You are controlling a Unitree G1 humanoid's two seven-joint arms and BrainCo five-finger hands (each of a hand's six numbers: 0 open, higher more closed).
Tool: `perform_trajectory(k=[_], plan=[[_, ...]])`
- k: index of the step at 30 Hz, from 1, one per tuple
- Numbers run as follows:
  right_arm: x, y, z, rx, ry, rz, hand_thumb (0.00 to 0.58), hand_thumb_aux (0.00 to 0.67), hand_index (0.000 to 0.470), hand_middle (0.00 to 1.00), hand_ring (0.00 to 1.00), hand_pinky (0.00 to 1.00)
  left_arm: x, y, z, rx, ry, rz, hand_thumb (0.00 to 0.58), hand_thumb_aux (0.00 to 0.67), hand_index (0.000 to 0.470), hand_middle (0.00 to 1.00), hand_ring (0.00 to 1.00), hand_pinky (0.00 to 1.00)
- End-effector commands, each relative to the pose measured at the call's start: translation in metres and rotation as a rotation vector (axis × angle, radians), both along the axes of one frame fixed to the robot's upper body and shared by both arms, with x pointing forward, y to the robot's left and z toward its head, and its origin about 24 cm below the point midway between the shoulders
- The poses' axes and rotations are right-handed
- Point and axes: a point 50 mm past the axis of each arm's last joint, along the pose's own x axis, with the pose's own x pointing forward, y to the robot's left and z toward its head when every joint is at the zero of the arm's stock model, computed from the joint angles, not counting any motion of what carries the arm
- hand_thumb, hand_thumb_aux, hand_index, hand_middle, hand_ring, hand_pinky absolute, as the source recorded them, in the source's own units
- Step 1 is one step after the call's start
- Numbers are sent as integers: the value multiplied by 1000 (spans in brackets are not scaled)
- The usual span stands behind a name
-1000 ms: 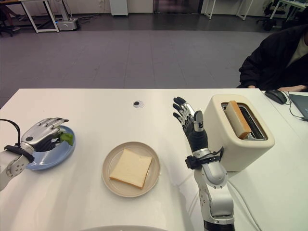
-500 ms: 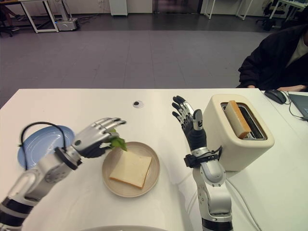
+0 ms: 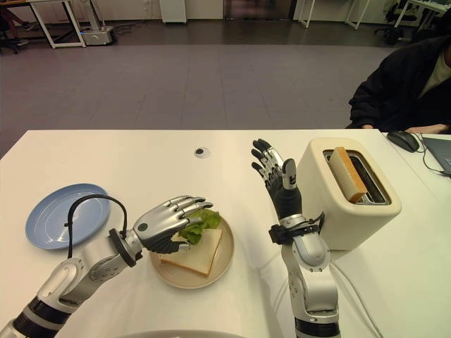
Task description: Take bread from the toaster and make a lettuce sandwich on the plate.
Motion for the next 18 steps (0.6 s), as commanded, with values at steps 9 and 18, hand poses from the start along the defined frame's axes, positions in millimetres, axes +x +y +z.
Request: perform_trajectory(k=[9,18], plan=[[4,-7,2,-11,-3,-11,0,0,0,0,0,0,-11,13,2,32,226,-32,334,234,164,0,0,0],[-37,-50,96,-413,-401,-293,0,0,0,0,0,0,27,55,56,-621,240,195,0,0,0,0,0,0]])
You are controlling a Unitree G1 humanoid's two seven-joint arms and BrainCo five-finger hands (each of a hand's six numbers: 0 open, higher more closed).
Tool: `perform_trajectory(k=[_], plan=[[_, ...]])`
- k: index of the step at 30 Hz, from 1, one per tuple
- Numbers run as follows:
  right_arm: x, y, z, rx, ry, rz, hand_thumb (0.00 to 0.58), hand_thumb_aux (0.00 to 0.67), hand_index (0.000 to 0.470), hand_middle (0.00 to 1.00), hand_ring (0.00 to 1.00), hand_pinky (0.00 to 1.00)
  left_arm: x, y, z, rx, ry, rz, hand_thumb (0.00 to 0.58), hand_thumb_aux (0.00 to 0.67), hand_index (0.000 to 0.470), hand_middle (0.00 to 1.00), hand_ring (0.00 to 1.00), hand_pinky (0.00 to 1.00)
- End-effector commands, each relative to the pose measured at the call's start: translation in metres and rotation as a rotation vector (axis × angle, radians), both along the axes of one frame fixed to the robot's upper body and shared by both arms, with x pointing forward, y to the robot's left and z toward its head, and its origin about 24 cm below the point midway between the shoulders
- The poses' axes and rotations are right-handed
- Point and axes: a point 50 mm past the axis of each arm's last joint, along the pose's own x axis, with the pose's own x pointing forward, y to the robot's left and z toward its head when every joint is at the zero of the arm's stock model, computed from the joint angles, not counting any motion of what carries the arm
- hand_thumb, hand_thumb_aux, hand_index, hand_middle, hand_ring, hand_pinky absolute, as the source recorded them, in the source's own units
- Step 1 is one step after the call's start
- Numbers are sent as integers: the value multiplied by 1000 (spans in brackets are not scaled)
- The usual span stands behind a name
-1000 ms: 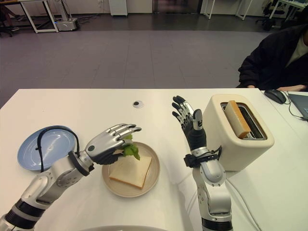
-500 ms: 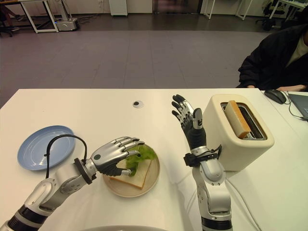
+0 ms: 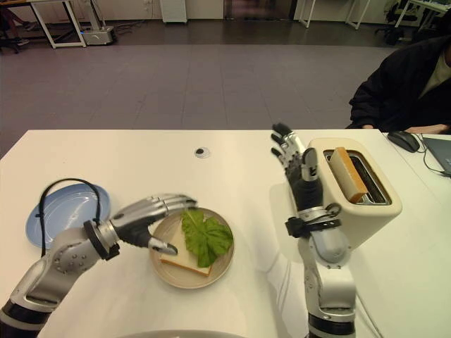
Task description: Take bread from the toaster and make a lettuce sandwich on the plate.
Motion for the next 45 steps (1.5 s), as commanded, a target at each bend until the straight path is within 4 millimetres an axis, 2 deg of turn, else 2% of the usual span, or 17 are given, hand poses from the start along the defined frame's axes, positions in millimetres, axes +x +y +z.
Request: perform_trajectory(k=[1,3,5,8,10,13,14,15,16,19,22,23,24,25,30,37,45], plan=[[-26,-23,41,-271,-157,-211,0,0,0,0,0,0,12,21,6,-365,73,153,0,0,0,0,0,0],[-28,-50,42,-383,-114,-387,0,0,0,0,0,0,14,28,4,-569,142,194,0,0,0,0,0,0],[-27,-79,30,-499,0,-545,0,0,0,0,0,0,15,34,1,-702,190,227,0,0,0,0,0,0],[-30,-118,5,-677,182,-704,0,0,0,0,0,0,16,47,-5,-782,223,294,0,0,0,0,0,0],[-30,-128,-13,-753,274,-719,0,0,0,0,0,0,16,52,-10,-817,233,325,0,0,0,0,0,0],[-26,-130,-41,-813,382,-664,205,131,92,0,0,0,14,58,-19,-870,243,375,0,0,0,0,0,0],[-25,-129,-46,-827,401,-644,234,152,107,0,0,0,13,60,-22,-876,242,391,0,0,0,0,0,0],[-24,-128,-49,-836,411,-628,301,205,144,0,0,0,13,62,-27,-882,250,406,0,0,0,0,0,0],[-23,-126,-51,-845,414,-612,417,315,221,0,0,0,12,63,-33,-881,258,421,0,0,0,0,0,0],[-21,-122,-52,-863,413,-581,487,402,282,0,0,0,9,63,-48,-868,265,448,0,0,0,0,0,0],[-14,-116,-52,-871,399,-560,517,449,315,0,0,0,5,61,-63,-862,267,458,0,0,0,0,0,0],[-13,-115,-53,-875,395,-560,552,523,367,0,0,0,4,60,-66,-851,265,457,0,0,0,0,0,0],[-11,-114,-52,-876,386,-561,576,617,433,0,0,0,2,60,-68,-847,261,456,0,0,0,0,0,0],[-10,-114,-51,-874,377,-563,580,670,470,0,0,0,1,60,-69,-844,257,454,0,0,0,0,0,0],[-6,-108,-30,-827,251,-609,580,670,470,0,0,0,1,58,-69,-825,231,440,0,0,0,0,0,0],[-7,-103,14,-684,-20,-703,580,670,470,0,0,0,1,54,-67,-829,210,422,0,0,0,0,0,0],[-12,-95,44,-491,-213,-656,580,670,470,0,0,0,3,49,-65,-836,201,409,0,0,0,0,0,0]])
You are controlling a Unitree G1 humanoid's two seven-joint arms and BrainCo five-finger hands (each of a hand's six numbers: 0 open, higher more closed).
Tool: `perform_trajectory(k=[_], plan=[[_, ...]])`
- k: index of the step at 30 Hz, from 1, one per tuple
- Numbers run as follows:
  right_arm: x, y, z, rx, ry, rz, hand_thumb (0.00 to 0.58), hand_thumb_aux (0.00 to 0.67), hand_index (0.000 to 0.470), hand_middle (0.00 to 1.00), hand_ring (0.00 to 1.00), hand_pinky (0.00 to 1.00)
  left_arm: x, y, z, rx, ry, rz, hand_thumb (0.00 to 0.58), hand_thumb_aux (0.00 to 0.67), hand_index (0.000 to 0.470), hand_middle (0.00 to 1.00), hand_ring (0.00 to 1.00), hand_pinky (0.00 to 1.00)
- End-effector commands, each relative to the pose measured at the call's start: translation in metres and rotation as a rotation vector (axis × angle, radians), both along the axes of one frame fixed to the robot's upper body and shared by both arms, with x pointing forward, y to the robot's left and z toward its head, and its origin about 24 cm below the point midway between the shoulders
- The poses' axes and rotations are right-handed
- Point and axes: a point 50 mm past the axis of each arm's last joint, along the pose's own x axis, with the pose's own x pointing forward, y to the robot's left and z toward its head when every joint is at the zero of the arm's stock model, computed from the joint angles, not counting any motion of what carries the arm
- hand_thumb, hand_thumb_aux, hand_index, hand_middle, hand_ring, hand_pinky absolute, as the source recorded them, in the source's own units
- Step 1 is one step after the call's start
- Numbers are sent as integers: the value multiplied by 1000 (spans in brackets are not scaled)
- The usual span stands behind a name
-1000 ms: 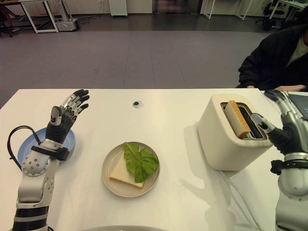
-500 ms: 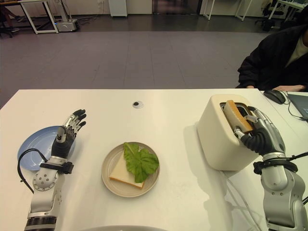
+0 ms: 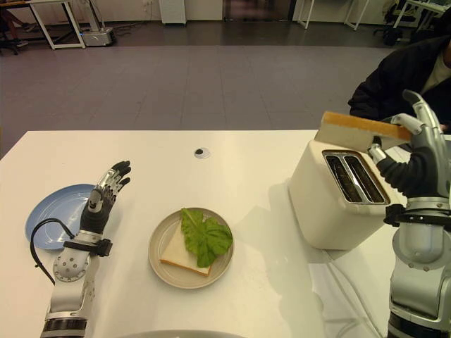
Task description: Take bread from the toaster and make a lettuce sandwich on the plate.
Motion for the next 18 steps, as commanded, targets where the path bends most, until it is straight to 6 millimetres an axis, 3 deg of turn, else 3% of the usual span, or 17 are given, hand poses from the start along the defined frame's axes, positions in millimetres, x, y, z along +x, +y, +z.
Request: perform_trajectory(k=[1,5,8,10,14,18], plan=[[-2,9,15,113,-98,127,580,670,470,0,0,0,2,-3,0,3,-2,-8,0,0,0,0,0,0],[9,32,5,339,38,387,580,670,470,0,0,0,4,-4,2,3,-9,-12,0,0,0,0,0,0],[14,64,-10,496,238,612,580,670,470,0,0,0,5,-4,3,4,-14,-15,0,0,0,0,0,0],[11,93,-30,680,422,773,580,670,470,0,0,0,5,-5,4,4,-18,-17,0,0,0,0,0,0],[-15,144,-74,969,839,989,580,670,470,0,0,0,6,-7,7,5,-28,-23,0,0,0,0,0,0],[-37,161,-97,1038,1149,1012,580,670,470,0,0,0,4,-8,9,6,-37,-23,0,0,0,0,0,0]])
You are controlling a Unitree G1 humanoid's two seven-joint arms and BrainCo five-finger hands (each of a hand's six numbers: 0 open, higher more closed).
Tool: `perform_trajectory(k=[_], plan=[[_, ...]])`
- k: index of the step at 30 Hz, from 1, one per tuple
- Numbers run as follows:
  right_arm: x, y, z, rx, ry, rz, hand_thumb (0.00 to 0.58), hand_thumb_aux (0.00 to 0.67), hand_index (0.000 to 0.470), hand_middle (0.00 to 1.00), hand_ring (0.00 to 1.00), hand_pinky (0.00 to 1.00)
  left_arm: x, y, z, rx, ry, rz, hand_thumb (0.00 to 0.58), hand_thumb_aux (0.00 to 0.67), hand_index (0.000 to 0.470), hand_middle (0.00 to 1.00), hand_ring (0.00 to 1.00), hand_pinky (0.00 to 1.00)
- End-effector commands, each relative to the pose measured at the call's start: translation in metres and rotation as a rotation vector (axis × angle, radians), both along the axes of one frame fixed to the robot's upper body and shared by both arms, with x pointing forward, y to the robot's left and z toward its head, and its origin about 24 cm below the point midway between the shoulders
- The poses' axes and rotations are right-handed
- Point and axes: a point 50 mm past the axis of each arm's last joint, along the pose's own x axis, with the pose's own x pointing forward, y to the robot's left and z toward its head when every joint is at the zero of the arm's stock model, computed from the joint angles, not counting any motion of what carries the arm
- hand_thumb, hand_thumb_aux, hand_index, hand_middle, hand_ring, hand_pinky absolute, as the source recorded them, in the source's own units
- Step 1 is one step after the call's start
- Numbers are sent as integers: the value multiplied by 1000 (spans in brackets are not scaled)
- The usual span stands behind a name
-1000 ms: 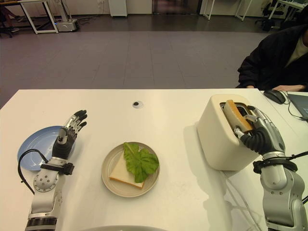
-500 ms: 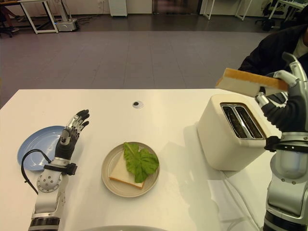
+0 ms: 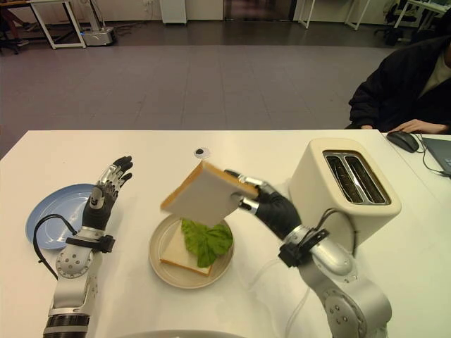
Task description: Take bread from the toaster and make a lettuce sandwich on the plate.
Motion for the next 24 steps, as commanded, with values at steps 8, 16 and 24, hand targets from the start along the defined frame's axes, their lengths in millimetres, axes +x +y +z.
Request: perform_trajectory(k=[8,16,24], plan=[[-10,16,-38,-323,156,113,580,670,470,0,0,0,-2,-6,3,8,-3,-14,0,0,0,0,0,0],[-4,20,-25,-504,-116,38,580,670,470,0,0,0,-4,-7,3,10,-3,-18,0,0,0,0,0,0],[2,17,-41,-575,-124,13,580,670,470,0,0,0,-5,-8,5,13,-8,-19,0,0,0,0,0,0]])
